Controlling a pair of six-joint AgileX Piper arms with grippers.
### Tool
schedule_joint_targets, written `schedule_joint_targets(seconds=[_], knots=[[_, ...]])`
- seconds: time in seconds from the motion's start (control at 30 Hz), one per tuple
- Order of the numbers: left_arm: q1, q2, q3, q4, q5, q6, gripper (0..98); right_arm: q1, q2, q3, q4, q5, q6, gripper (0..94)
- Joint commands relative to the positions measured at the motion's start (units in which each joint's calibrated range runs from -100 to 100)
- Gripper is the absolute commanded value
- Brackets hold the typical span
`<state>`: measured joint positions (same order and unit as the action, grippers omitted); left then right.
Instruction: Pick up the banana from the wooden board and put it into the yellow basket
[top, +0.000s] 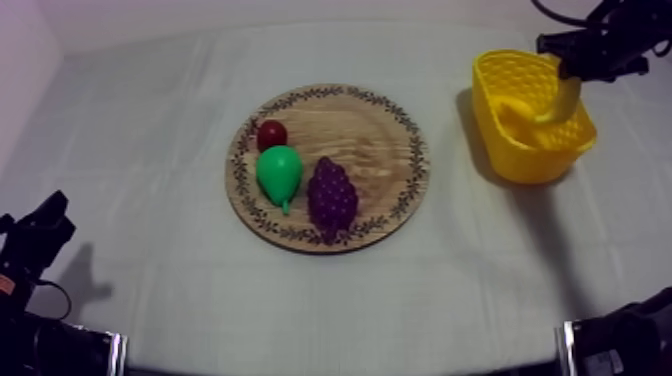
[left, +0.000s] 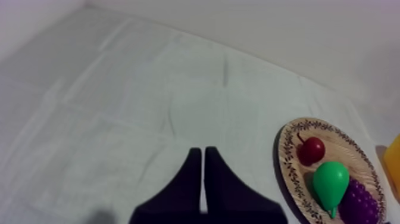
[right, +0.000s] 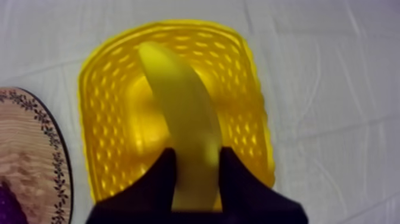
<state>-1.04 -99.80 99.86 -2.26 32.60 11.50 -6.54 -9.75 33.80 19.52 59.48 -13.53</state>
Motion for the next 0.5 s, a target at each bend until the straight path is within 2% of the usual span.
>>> schedule_joint_targets(seconds=[0.0,0.47], knots=[[-0.01,-0.03,0.03,-0.01,-0.02,0.00,0.1,0.29,2.06,0.29,0.35,-0.72,-0.32,15.9],[-0.01,-0.03,0.03,-0.01,-0.02,0.00,0.1,-1.21,12.84,0.20,3.77,-2.83,-4.54,16.3]])
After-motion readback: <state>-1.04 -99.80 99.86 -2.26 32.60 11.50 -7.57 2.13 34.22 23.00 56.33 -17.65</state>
